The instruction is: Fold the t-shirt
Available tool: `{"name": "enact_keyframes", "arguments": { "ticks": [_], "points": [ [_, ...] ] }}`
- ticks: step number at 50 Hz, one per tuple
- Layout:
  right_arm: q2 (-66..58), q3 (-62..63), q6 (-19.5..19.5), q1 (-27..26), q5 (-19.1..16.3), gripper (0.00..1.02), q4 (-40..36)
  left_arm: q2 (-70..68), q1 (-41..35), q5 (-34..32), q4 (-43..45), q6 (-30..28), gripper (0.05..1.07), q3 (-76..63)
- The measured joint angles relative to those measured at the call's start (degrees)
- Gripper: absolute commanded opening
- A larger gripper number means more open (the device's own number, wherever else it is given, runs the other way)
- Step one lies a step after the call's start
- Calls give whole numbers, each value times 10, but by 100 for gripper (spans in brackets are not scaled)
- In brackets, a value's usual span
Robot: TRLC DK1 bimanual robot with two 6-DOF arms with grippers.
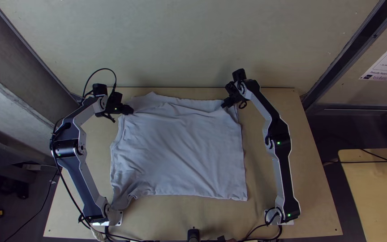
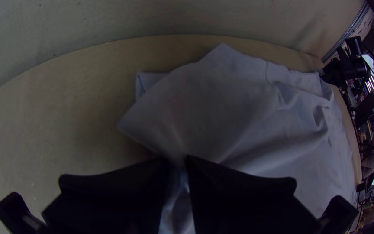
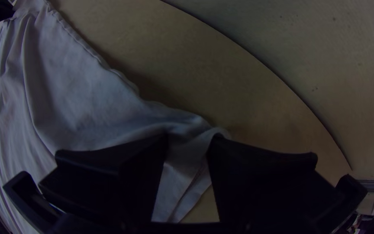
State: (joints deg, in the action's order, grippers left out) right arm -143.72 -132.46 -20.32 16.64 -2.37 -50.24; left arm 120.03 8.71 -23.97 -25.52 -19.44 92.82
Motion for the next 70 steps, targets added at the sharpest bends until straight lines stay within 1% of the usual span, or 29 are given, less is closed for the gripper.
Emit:
{"name": "enact_keyframes", "arguments": {
  "ticks": [3,4,6,7,15,30,41,55,70],
  "points": [
    [0,0,-7,2,0,11,0,0,0,0,0,3,11,1],
    [0,0,-9,2,0,9,1,0,0,0,0,4,9,2],
    [0,0,-12,3,0,3,1,1,0,0,0,6,8,3],
    [0,0,-14,5,0,2,1,1,0,0,0,6,8,4],
    [0,0,-27,5,0,2,3,2,0,0,-1,11,8,9],
    [3,0,-27,5,0,2,3,2,0,-1,-19,30,8,34],
    [37,0,-27,10,0,2,0,-12,0,-4,-47,34,8,36],
    [111,6,-27,39,-1,2,-26,-83,0,-14,-86,36,8,36],
    [189,84,-27,49,-18,2,-48,-190,0,-22,-94,31,8,-28]
  ]
}}
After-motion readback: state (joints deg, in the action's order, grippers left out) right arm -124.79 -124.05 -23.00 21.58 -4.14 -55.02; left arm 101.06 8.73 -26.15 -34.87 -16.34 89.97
